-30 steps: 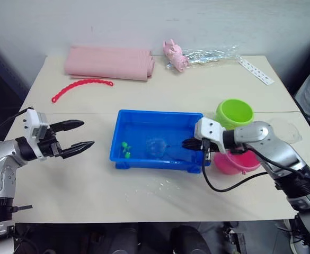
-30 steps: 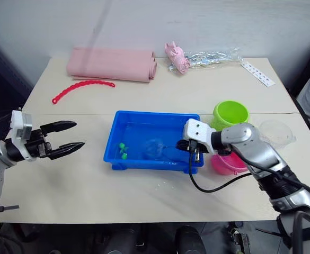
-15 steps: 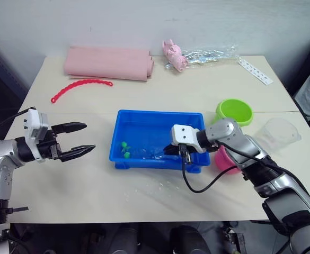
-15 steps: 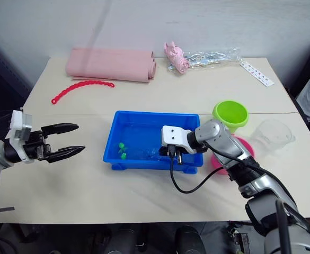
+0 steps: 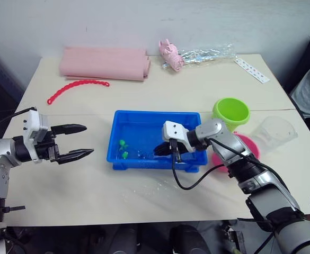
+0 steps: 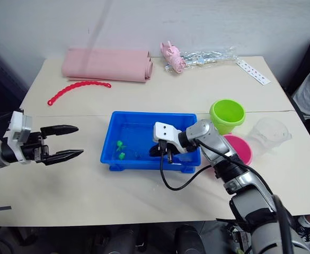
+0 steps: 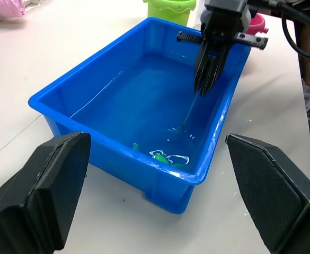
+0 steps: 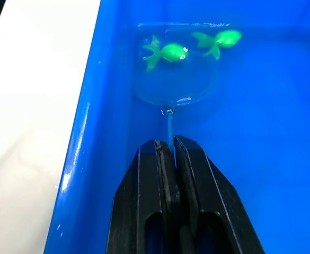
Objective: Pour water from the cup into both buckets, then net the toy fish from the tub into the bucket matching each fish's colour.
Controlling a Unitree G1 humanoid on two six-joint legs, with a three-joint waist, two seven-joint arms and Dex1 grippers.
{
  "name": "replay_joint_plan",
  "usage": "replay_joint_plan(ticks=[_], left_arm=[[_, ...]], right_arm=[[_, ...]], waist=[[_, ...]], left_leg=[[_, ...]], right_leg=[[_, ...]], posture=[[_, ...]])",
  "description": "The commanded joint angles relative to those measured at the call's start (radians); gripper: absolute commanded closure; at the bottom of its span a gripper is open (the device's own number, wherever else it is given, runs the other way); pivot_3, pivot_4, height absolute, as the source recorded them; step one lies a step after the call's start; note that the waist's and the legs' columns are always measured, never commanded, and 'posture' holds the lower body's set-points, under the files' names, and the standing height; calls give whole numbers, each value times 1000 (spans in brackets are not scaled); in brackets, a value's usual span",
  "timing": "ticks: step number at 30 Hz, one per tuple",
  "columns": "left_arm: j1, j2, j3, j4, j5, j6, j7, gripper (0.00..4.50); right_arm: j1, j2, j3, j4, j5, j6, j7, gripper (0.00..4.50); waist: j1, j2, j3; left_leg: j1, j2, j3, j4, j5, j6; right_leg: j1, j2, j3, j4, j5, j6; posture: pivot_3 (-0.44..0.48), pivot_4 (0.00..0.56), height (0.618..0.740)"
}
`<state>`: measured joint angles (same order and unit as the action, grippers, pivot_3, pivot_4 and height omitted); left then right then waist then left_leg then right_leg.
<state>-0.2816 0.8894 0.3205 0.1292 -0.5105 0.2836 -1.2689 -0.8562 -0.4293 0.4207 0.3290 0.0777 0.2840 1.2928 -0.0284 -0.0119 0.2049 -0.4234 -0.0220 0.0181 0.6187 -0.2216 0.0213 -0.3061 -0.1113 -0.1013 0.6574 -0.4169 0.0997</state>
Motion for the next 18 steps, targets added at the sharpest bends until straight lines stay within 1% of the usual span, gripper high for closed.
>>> replay_joint_plan(ticks=[1,5,9,18], left_arm=[[-11,27,3,-4,4,-8,-9,35],[-13,26,-1,-3,6,-6,-6,35],[-34,26,-7,15,16,-18,-4,35],[-68,10,-23,42,25,-37,-3,35]], right_arm=[[-15,-3,-39,-28,64,-18,84,4500],[-16,3,-65,-32,87,-2,102,4500],[2,-23,-76,-53,103,9,141,4500],[52,-101,-153,-88,127,-19,137,4500]], waist=[[0,0,0],[0,0,0],[1,0,0],[1,0,0]], left_leg=[[0,0,0,0,0,0],[0,0,0,0,0,0],[0,0,0,-1,0,0],[0,0,1,-1,0,0]], right_leg=[[0,0,0,0,0,0],[0,0,0,0,0,0],[0,0,0,0,0,0],[0,-1,0,0,0,0]], posture=[[0,150,740],[0,150,740],[0,150,740],[0,150,740]])
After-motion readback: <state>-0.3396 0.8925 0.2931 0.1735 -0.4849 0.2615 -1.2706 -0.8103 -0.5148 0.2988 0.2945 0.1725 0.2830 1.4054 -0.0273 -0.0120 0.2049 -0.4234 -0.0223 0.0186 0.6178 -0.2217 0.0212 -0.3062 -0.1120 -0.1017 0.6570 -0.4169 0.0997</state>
